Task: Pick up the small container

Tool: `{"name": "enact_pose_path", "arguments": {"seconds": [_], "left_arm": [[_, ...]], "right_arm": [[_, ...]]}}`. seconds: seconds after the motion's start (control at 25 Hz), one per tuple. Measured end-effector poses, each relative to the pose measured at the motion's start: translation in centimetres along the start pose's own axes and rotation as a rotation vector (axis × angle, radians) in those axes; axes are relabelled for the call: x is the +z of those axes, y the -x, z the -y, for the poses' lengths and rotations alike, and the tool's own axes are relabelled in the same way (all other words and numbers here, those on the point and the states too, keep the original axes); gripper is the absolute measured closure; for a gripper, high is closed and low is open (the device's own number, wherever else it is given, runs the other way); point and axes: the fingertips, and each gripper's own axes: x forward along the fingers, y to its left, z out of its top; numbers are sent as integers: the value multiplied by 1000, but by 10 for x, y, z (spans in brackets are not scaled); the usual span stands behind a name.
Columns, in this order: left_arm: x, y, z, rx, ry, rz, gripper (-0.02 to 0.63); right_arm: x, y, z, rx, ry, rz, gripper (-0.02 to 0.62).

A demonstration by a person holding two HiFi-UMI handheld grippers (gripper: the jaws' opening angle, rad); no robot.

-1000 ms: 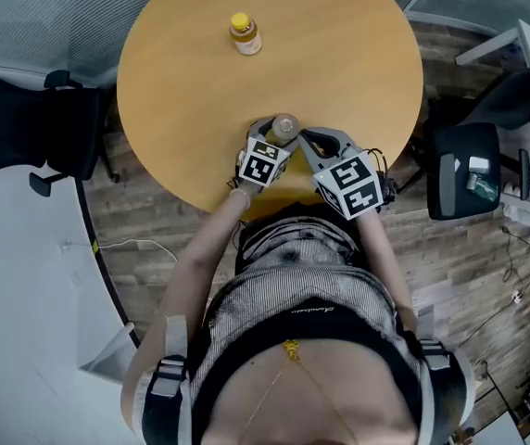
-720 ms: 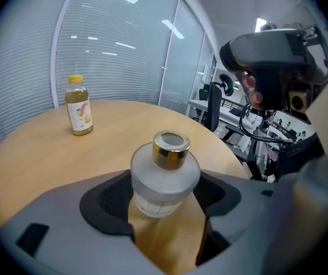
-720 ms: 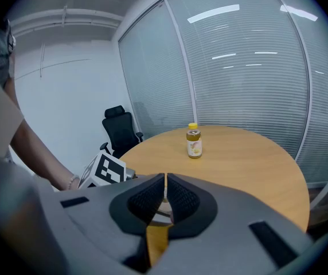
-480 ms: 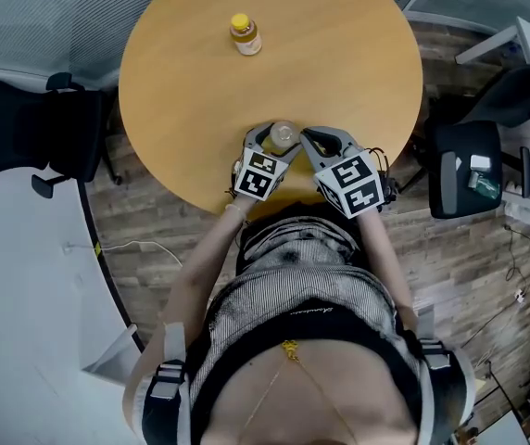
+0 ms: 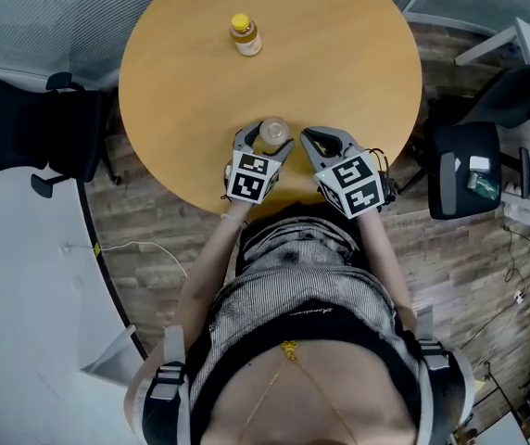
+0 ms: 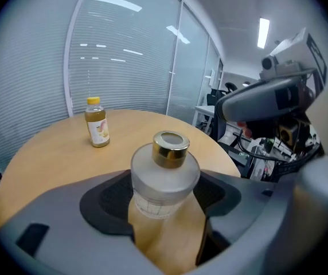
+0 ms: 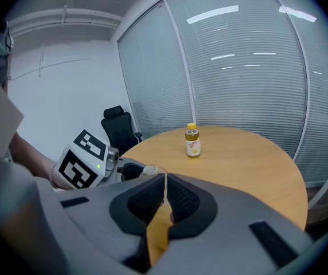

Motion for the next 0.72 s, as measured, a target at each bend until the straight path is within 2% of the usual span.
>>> {"name": "enact_pose_path", "arguments": {"seconds": [0.16,0.4,0.72], "left_arm": [[9,10,-6,13,75,26,269],[23,26,-11,16,142,45,270],[51,44,-15,-3,135,59,270]], "right_arm": [[-1,-1,-1,5,2,-6,568],[-3,-2,-2,8,1,-12,568],[-5,-3,-1,10,-2,-19,568]]}}
